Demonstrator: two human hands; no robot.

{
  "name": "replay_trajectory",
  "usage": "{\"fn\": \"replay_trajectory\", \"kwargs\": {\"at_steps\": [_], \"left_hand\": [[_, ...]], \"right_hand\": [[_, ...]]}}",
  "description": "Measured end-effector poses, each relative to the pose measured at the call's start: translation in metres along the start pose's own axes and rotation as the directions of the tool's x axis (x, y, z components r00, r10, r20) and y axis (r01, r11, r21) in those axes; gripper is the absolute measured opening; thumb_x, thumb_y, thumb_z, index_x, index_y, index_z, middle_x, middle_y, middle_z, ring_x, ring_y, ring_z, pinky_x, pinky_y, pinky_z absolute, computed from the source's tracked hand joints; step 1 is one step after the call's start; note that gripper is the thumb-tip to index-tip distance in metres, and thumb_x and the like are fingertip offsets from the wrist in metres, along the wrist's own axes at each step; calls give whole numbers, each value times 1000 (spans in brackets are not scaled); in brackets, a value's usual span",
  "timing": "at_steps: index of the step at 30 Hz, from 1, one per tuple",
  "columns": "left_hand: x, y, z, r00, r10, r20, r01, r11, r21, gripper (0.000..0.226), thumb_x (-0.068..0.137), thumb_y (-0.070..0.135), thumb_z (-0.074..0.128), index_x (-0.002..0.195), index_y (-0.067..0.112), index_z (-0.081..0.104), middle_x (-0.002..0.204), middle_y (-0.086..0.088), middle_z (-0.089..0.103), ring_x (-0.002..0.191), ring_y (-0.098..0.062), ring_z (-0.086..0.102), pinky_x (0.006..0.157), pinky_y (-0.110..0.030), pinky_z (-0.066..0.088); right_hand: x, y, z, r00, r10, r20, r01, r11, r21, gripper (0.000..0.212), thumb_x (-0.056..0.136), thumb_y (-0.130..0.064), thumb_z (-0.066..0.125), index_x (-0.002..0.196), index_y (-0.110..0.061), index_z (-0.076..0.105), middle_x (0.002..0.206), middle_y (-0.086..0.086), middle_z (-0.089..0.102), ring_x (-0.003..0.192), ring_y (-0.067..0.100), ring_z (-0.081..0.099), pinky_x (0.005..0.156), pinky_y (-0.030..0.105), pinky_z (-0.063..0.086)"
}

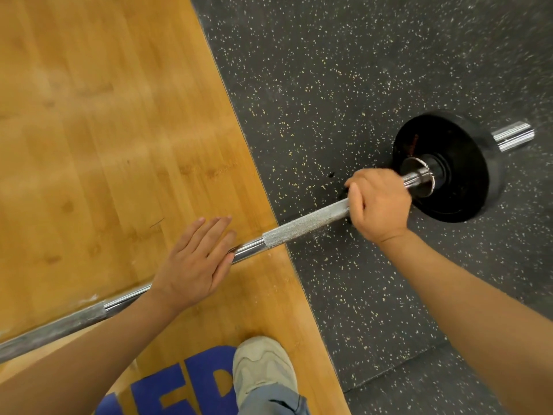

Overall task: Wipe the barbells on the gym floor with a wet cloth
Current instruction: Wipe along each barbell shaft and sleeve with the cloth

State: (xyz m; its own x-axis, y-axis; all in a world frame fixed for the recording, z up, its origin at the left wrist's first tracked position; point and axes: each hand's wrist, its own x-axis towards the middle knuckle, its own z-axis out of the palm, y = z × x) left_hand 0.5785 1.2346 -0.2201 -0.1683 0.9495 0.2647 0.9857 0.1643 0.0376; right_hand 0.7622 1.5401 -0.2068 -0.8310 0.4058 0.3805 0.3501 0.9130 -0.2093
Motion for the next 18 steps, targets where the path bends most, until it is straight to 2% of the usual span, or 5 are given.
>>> {"fn": "replay_trajectory", "kwargs": {"at_steps": [3, 5, 12, 15, 18], "left_hand": [[1, 1, -1, 1000, -4, 5, 4, 1000, -9, 38, 104, 28, 41, 117, 3, 66, 137, -19, 57, 121, -33, 59, 111, -47, 37], [0, 0, -2, 1000, -4, 10, 4, 1000, -4, 38, 104, 28, 41, 117, 3, 66, 136, -19, 57, 120, -33, 59, 111, -46, 37], [1, -1, -1, 1000, -3, 12, 3, 1000, -8, 37, 104, 29, 40, 118, 4, 63, 135, -19, 57, 119, -33, 59, 111, -47, 36], [0, 1, 0, 1000, -12, 6, 12, 1000, -12, 36, 104, 28, 40, 117, 4, 63, 134, -19, 58, 117, -33, 61, 110, -47, 37], [0, 1, -1, 1000, -11, 16, 11, 1000, -29, 38, 104, 28, 40, 116, 3, 66, 134, -19, 58, 116, -32, 61, 111, -46, 37]], "right_hand": [[3, 7, -7, 969, -230, 93, 231, 973, 6, 34, 97, -18, 42, 93, 0, 71, 94, 14, 69, 74, 34, 62, 70, 44, 52], [5, 23, -11, 947, -286, 145, 296, 954, -48, 41, 100, -23, 37, 104, 2, 69, 105, 19, 68, 81, 37, 63, 74, 46, 53], [2, 31, -12, 995, -91, 36, 95, 987, -128, 43, 103, -25, 36, 108, -2, 72, 110, 14, 70, 91, 37, 64, 89, 47, 49], [-4, 6, -1, 987, -154, 36, 156, 986, -60, 37, 100, -23, 41, 106, -4, 73, 106, 9, 72, 89, 32, 64, 90, 46, 49], [-3, 17, -4, 939, -317, 133, 322, 946, -19, 46, 104, -26, 34, 116, 1, 69, 111, 15, 70, 90, 35, 65, 86, 46, 53]]}}
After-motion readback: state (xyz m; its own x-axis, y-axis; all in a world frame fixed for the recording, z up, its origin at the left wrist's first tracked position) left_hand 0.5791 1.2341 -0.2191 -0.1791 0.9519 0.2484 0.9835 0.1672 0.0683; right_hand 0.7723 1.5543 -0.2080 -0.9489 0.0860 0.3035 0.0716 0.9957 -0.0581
